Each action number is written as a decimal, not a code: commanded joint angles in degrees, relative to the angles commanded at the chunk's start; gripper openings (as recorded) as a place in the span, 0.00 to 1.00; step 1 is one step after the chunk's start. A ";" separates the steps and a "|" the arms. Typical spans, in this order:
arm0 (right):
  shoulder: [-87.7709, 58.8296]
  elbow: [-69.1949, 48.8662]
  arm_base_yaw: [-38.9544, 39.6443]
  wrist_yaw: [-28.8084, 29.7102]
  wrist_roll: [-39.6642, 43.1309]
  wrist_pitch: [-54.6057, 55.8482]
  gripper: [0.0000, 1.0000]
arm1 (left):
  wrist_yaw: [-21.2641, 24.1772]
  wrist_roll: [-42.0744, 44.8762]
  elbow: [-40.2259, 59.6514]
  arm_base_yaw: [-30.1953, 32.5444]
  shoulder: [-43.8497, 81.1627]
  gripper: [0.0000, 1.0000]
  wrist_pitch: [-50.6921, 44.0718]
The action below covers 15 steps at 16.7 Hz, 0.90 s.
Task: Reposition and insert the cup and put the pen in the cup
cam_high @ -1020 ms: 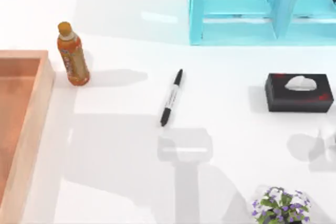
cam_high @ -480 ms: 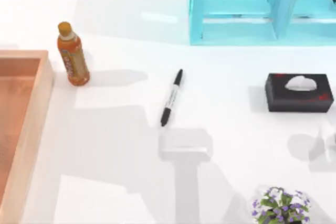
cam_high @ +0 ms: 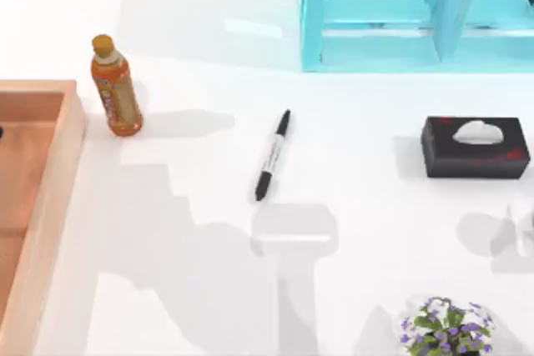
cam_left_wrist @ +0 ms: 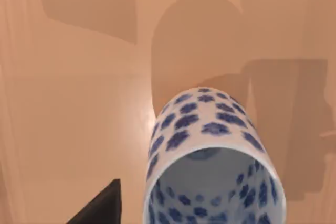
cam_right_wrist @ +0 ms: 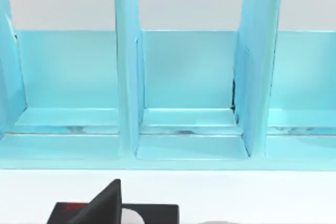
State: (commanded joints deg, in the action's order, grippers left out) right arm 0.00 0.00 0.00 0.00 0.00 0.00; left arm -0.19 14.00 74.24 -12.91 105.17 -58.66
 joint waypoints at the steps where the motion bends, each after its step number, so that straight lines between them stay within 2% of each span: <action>1: 0.00 0.00 0.00 0.00 0.00 0.00 1.00 | 0.01 0.07 -1.98 -0.06 0.65 1.00 2.55; 4: 0.00 0.00 0.00 0.00 0.00 0.00 1.00 | 0.01 0.17 -5.52 -0.14 1.73 1.00 6.52; 8: 0.00 0.00 0.00 0.00 0.00 0.00 1.00 | 0.01 0.17 -5.63 -0.14 1.77 1.00 6.65; 15: 0.00 0.00 0.00 0.00 0.00 0.00 1.00 | 0.01 0.17 -5.63 -0.14 1.77 0.47 6.65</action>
State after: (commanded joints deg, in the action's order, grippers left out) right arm 0.00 0.00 0.00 0.00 0.00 0.00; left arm -0.17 14.18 68.61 -13.05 106.94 -52.01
